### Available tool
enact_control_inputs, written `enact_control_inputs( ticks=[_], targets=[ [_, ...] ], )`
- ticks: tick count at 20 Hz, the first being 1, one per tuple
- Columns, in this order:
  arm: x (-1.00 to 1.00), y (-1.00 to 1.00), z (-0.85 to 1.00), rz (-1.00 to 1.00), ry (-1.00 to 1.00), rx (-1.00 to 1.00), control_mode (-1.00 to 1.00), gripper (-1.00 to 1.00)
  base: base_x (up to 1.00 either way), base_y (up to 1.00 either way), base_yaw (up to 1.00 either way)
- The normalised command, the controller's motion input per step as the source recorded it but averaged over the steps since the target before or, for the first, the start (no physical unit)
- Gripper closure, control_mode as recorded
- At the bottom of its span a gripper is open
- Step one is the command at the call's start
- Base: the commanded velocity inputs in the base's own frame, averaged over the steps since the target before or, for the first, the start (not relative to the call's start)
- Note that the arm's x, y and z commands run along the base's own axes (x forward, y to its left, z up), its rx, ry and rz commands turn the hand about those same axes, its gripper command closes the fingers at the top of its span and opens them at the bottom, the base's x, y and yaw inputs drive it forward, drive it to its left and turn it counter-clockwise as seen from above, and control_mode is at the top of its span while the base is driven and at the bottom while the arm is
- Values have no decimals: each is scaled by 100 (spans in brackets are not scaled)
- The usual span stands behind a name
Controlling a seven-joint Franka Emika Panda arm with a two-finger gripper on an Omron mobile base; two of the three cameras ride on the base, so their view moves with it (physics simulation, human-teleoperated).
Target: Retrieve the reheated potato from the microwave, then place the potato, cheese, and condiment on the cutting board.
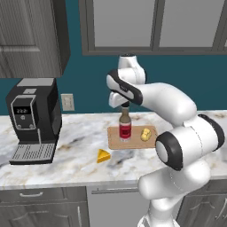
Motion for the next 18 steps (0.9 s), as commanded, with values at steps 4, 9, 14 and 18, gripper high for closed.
enact_control_inputs(
  ticks=[4, 9, 14, 18],
  targets=[
    [24, -38, 0, 0, 0, 0, -100, 100, 0, 0, 0],
    [18, -31, 0, 0, 0, 0, -100, 100, 0, 0, 0],
    [14, -25, -2, 0, 0, -1, -100, 100, 0, 0, 0],
    [13, -17, -5, 0, 0, 0, -100, 100, 0, 0, 0]
  ],
)
